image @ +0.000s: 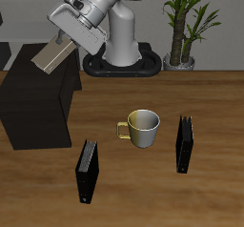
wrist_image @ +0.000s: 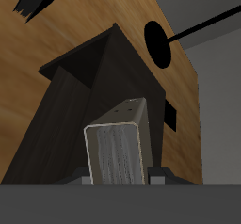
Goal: Place the yellow book flat on top of the shelf
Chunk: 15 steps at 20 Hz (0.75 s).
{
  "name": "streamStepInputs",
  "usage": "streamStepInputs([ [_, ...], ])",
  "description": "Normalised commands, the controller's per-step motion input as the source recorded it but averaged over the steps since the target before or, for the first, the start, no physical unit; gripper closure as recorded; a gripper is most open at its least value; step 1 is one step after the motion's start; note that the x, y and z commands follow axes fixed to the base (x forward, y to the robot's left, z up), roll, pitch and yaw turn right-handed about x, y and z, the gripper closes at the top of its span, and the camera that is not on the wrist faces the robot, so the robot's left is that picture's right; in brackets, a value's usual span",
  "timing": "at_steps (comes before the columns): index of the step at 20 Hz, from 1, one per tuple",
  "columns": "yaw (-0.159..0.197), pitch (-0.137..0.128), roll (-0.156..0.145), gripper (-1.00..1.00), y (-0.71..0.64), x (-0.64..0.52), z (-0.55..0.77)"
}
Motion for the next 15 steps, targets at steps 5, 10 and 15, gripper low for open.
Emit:
streamStepInputs([
  [5,0.055,0.158,0.075,-1.0,0.35,0.23,-0.75],
  [10,-0.048,0.066,0.072,-1.0,0.3,0.1,-0.17],
  [15,-0.101,0.037,0.126,-1.0,0.4,0.03,0.11],
])
